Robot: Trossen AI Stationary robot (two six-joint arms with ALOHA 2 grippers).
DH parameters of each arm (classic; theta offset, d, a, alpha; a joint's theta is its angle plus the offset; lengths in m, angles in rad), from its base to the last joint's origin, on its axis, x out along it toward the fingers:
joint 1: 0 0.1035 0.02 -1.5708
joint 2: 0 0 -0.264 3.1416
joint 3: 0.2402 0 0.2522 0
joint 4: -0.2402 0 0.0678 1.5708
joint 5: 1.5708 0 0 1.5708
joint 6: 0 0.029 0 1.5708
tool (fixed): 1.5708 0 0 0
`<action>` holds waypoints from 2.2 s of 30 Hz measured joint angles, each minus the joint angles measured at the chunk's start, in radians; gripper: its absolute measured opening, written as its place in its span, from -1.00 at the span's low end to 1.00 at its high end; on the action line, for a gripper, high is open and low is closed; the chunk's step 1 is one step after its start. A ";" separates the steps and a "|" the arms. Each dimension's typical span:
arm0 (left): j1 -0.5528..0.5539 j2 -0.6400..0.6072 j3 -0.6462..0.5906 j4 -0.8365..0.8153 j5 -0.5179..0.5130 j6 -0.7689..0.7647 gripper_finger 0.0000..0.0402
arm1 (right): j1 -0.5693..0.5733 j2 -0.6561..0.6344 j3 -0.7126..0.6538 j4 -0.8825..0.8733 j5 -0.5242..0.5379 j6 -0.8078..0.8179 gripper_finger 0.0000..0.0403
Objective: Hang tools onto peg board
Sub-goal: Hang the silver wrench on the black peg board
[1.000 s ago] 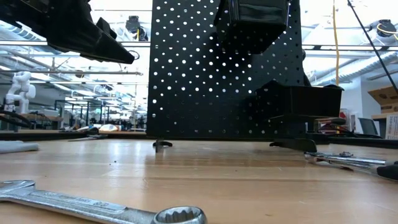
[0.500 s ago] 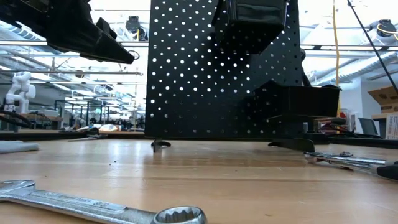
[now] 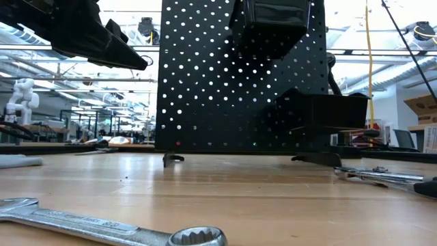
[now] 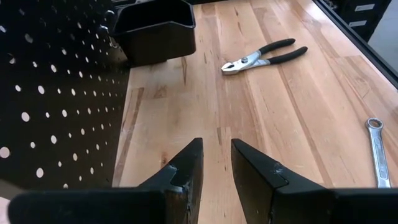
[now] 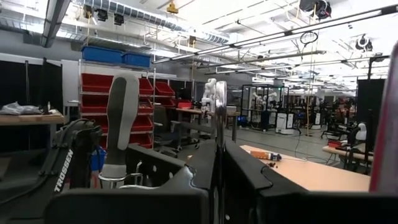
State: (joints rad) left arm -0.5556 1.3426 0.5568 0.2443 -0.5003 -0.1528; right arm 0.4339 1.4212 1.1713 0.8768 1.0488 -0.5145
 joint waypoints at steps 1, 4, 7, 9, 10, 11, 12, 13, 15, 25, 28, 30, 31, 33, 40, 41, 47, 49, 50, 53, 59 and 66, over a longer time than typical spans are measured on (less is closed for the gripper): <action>0.000 0.000 0.000 0.000 0.000 0.000 -0.54 | 0.000 0.000 0.000 -0.001 0.000 0.003 -0.90; 0.000 0.000 0.000 0.000 0.000 0.000 -0.54 | 0.000 0.000 0.000 -0.005 0.000 0.010 -0.91; 0.000 0.000 0.000 0.000 0.000 0.000 -0.54 | 0.000 0.000 0.000 -0.007 0.000 0.009 -0.90; 0.000 0.000 0.000 0.000 0.000 0.000 -0.54 | 0.000 0.000 0.000 -0.007 0.000 0.009 -0.88; 0.000 0.000 0.000 0.000 0.000 0.000 -0.54 | 0.000 0.000 0.000 -0.007 -0.001 0.009 -0.87; 0.000 0.000 0.000 0.000 0.000 0.000 -0.54 | 0.002 0.000 0.000 -0.007 -0.001 0.009 -0.86; 0.000 0.000 0.000 0.000 0.000 0.000 -0.54 | 0.005 0.000 0.000 -0.007 -0.001 0.009 -0.84; 0.000 0.000 0.000 0.000 0.000 0.000 -0.54 | 0.006 0.000 0.000 -0.007 -0.001 0.008 -0.83; 0.000 0.000 0.000 0.000 0.000 0.000 -0.54 | 0.008 0.000 0.000 -0.007 -0.002 0.007 -0.79; 0.000 0.000 0.000 0.000 0.000 0.000 -0.54 | 0.013 0.000 0.000 -0.007 -0.009 0.005 -0.64; 0.000 0.000 0.000 0.000 0.000 0.000 -0.54 | 0.023 -0.003 -0.001 -0.006 -0.050 0.004 -0.61; 0.000 0.000 0.000 0.000 0.000 0.000 -0.54 | 0.033 -0.003 -0.001 -0.003 -0.086 -0.001 -0.58; 0.000 0.000 0.000 0.000 0.000 0.000 -0.54 | 0.039 -0.003 -0.001 0.003 -0.103 -0.006 -0.56; 0.000 0.000 0.000 0.000 0.000 0.000 -0.54 | 0.054 -0.003 0.001 0.013 -0.140 -0.024 -0.52; 0.000 0.000 0.000 0.000 0.000 0.000 -0.54 | 0.132 -0.004 0.059 -0.003 -0.233 -0.082 -0.35; 0.000 0.000 0.000 0.000 0.000 0.000 -0.54 | 0.145 -0.005 0.069 -0.012 -0.239 -0.092 -0.34; 0.000 0.000 0.000 0.000 0.000 0.000 -0.54 | 0.245 -0.005 0.108 -0.136 -0.239 -0.162 -0.35; 0.000 0.000 0.000 0.000 0.000 0.000 -0.54 | 0.276 -0.005 0.109 -0.182 -0.237 -0.157 -0.37; 0.000 0.000 0.000 0.000 0.000 0.000 -0.54 | 0.291 -0.005 0.109 -0.204 -0.232 -0.150 -0.38; 0.000 0.000 0.000 0.000 0.000 0.000 -0.54 | 0.337 -0.005 0.110 -0.289 -0.133 -0.095 -0.42; 0.000 0.000 0.000 0.000 0.000 0.000 -0.54 | 0.391 0.035 0.111 -0.492 0.027 0.098 -0.49; 0.000 0.000 0.000 0.000 0.000 -0.003 -0.54 | 0.401 0.125 0.111 -0.573 0.015 0.252 -0.50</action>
State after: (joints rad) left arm -0.5558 1.3426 0.5568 0.2445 -0.5003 -0.1555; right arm 0.8344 1.5459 1.2819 0.3037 1.0636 -0.2628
